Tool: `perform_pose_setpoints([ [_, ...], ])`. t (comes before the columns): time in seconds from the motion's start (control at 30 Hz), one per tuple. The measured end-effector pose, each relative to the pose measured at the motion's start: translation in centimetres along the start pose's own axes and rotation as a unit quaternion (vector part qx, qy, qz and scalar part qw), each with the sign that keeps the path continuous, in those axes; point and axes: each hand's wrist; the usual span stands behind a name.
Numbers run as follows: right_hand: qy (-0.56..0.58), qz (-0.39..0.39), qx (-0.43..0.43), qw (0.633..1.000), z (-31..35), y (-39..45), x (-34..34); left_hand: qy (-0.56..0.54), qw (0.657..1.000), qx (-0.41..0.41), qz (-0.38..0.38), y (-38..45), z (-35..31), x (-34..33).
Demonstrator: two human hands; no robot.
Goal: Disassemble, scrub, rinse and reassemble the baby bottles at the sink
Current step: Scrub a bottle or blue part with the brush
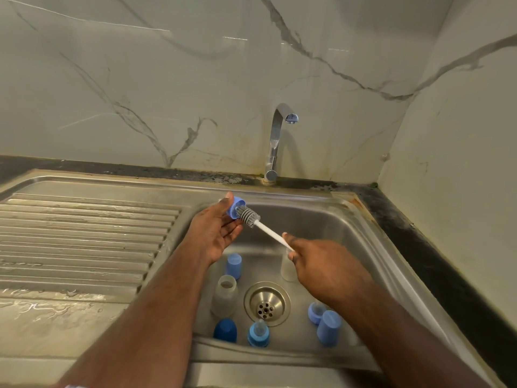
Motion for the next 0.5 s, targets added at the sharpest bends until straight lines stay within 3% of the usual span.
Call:
perform_pose_setpoints([
  [0.13, 0.102, 0.005, 0.001, 0.995, -0.1, -0.4, 0.5, -0.008, 1.000, -0.004, -0.016, 0.0, 0.0, 0.2],
  [0.4, 0.003, -0.004, 0.002, 1.000, 0.4, -0.2, -0.1, 0.013, 1.000, 0.002, 0.008, -0.2, 0.0, 0.0],
  [0.5, 0.048, 0.012, 0.004, 0.999, 0.3, -0.3, 0.0, 0.012, 1.000, 0.002, 0.003, -0.1, 0.1, 0.0],
])
Point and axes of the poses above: each hand's wrist, its own y-axis towards the middle knuckle, its own x-axis out of the back of the hand, z = x × y, and after that the axes turned 9 degrees about x, right-handed
